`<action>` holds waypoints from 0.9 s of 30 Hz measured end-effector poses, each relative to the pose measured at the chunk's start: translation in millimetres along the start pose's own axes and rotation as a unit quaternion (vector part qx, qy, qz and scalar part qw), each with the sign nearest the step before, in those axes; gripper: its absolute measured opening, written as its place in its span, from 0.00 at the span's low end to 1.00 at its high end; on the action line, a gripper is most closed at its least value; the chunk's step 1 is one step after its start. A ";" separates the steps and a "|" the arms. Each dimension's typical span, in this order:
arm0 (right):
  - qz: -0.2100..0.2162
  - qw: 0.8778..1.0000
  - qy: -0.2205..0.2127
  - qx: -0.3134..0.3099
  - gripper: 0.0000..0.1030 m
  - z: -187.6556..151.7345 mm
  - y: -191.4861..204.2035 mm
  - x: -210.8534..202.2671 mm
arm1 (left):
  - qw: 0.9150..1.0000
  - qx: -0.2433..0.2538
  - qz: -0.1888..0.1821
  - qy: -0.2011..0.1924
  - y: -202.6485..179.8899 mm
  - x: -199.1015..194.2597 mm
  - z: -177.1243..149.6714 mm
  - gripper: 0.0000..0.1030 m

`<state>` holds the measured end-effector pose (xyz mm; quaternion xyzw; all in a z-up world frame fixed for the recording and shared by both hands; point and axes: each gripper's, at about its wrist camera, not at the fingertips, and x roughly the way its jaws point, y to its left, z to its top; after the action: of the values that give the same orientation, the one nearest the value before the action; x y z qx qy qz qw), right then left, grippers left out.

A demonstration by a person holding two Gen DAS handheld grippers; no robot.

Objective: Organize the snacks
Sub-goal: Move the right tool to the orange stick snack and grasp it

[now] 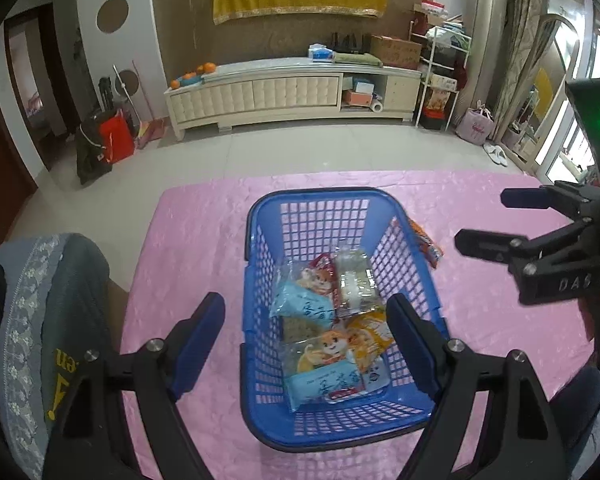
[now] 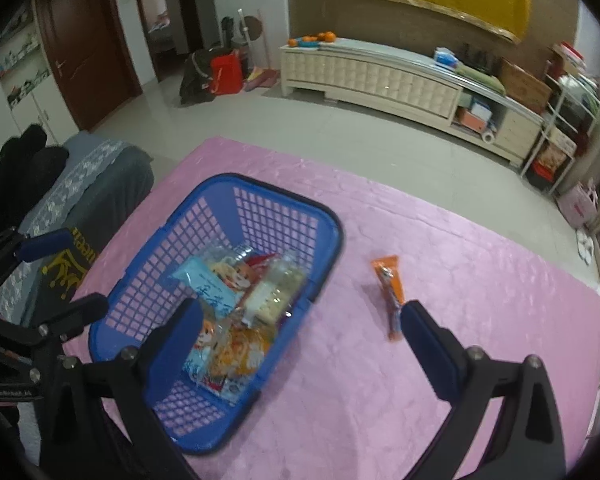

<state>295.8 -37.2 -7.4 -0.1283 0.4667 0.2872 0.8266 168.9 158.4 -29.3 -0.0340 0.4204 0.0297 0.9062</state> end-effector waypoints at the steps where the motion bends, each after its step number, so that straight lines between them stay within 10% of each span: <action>1: -0.003 1.000 0.001 0.008 0.97 -1.0 -5.5 -3.5 | 1.000 0.004 0.000 0.000 -3.5 -1.8 0.9 0.79; 22: -0.008 0.995 0.075 0.071 0.97 -17.5 -86.3 47.4 | 0.995 -0.016 0.023 0.101 -18.3 74.2 32.1 0.79; 27: 0.003 0.992 0.112 0.051 0.79 -17.8 -85.3 86.7 | 0.992 -0.015 0.017 0.122 -16.6 106.3 37.4 0.73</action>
<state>368.7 -83.3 -95.0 -0.1163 0.5707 0.2494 0.7737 267.3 147.8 -85.8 -0.0439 0.5279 0.0472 0.8469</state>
